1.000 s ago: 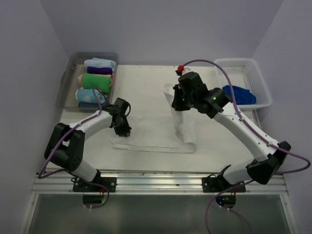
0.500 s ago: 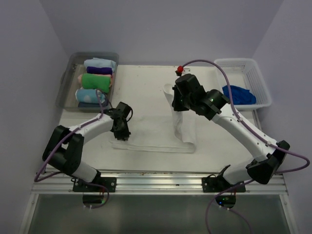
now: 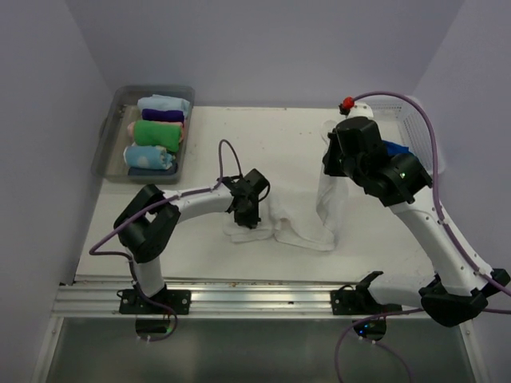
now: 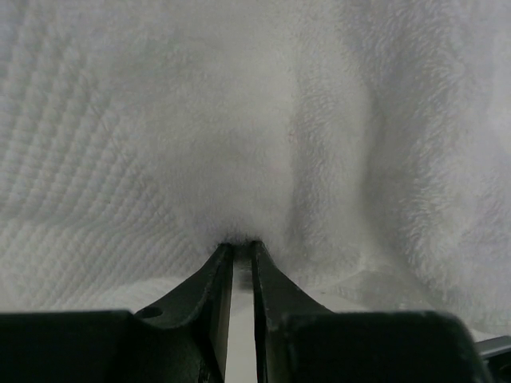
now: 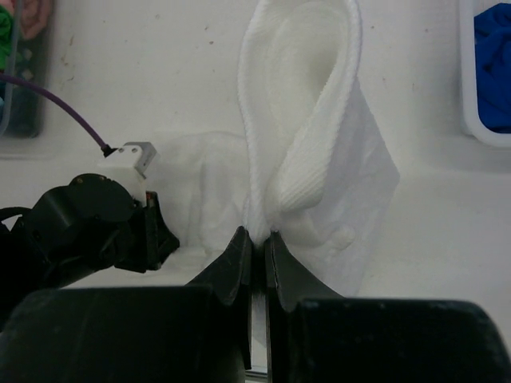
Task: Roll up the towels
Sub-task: Fold the towel
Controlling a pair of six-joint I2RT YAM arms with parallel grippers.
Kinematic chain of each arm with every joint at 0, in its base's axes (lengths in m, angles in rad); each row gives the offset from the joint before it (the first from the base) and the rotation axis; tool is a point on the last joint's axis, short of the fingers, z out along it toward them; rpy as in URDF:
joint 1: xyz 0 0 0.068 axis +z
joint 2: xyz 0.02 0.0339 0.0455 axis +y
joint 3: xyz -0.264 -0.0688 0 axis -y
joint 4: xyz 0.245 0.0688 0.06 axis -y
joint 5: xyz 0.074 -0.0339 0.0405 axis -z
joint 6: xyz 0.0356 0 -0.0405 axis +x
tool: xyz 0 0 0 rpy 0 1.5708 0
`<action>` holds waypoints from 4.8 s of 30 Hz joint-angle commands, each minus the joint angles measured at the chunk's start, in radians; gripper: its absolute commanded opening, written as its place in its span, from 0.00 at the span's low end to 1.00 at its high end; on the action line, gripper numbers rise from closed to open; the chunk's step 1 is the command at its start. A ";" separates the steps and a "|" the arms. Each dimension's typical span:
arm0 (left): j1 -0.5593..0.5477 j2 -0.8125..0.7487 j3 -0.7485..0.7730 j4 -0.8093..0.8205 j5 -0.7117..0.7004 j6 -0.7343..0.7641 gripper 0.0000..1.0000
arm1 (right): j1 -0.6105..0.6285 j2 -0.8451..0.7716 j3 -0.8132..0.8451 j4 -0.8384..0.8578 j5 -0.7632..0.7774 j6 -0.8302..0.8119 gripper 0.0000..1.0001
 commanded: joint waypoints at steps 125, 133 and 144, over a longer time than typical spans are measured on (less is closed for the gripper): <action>0.492 -0.409 -0.154 -0.161 0.163 0.234 0.00 | 0.382 0.551 0.066 0.419 -0.232 0.051 0.75; 0.456 -0.415 -0.098 -0.108 0.186 0.226 0.00 | 0.066 0.233 -0.368 0.411 -0.231 0.120 0.08; 0.438 -0.274 -0.033 -0.048 0.085 0.260 0.43 | -0.046 0.181 -0.465 0.324 -0.218 0.066 0.12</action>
